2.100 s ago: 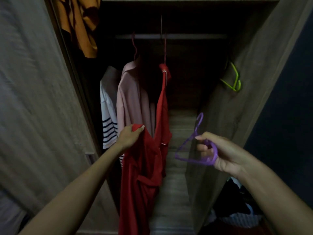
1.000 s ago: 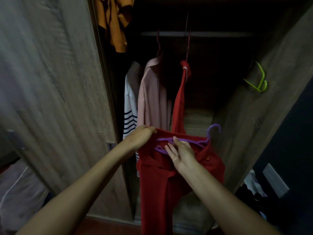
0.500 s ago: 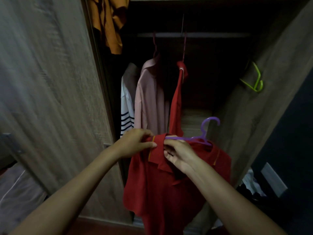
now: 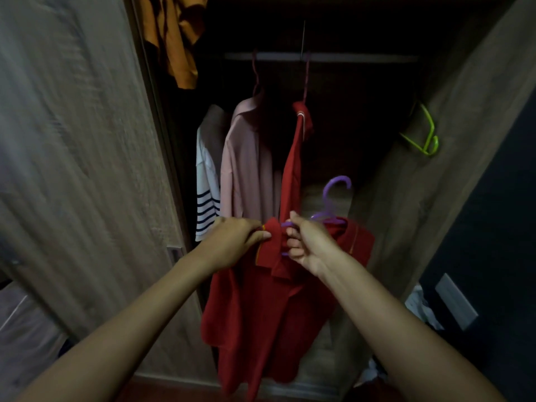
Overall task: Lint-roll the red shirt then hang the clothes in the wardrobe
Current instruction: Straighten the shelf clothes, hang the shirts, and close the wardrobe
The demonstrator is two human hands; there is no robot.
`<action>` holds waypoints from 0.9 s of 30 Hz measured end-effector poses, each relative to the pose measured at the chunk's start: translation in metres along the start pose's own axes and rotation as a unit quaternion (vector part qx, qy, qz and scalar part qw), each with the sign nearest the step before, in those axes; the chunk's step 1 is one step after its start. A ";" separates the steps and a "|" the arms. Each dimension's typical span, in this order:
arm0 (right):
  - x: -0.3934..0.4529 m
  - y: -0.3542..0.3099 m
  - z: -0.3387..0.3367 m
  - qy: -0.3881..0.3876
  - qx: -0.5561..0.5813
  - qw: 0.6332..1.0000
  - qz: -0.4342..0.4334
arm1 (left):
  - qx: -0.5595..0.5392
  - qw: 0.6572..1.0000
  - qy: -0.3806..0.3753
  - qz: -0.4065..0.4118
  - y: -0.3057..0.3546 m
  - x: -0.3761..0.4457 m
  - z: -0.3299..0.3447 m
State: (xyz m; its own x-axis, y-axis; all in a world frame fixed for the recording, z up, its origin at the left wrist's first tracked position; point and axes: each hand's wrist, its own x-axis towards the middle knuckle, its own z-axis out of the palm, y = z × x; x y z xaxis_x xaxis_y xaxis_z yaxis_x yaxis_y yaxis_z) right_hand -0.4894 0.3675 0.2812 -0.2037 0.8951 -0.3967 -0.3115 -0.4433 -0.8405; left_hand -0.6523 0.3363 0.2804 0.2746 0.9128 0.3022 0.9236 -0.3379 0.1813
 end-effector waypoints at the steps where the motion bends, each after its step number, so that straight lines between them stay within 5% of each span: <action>1: 0.000 -0.001 0.002 -0.009 -0.015 1.000 -0.001 | 0.009 1.000 0.004 0.004 0.003 0.002 0.002; 7: 0.000 -0.033 -0.012 -0.036 -0.052 0.998 -0.023 | -0.039 0.999 -0.016 0.035 0.005 0.001 0.000; 11: -0.003 -0.048 -0.016 -0.025 -0.099 0.993 -0.054 | 0.034 0.999 0.017 0.033 0.019 -0.001 0.010; 16: 0.006 -0.024 -0.014 0.143 -0.221 0.936 -0.235 | 0.071 0.991 0.113 -0.030 0.037 0.014 0.024; 19: 0.009 -0.003 -0.014 0.163 -0.224 0.925 -0.260 | 0.064 0.989 0.119 -0.054 0.055 0.023 0.033; 23: 0.016 -0.008 -0.016 0.195 -0.233 0.918 -0.254 | 0.006 0.993 0.108 -0.035 0.068 0.028 0.041; 27: 0.018 -0.028 -0.037 0.224 -0.268 0.898 -0.268 | -0.159 0.982 0.056 0.083 0.063 0.031 0.038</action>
State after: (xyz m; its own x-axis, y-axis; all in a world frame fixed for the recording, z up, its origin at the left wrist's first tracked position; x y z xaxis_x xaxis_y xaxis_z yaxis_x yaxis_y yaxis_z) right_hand -0.4502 0.3977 0.2841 0.2725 0.9559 0.1097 0.2627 0.0358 -0.9642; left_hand -0.5759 0.3518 0.2660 0.3668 0.8140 0.4504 0.7329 -0.5510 0.3991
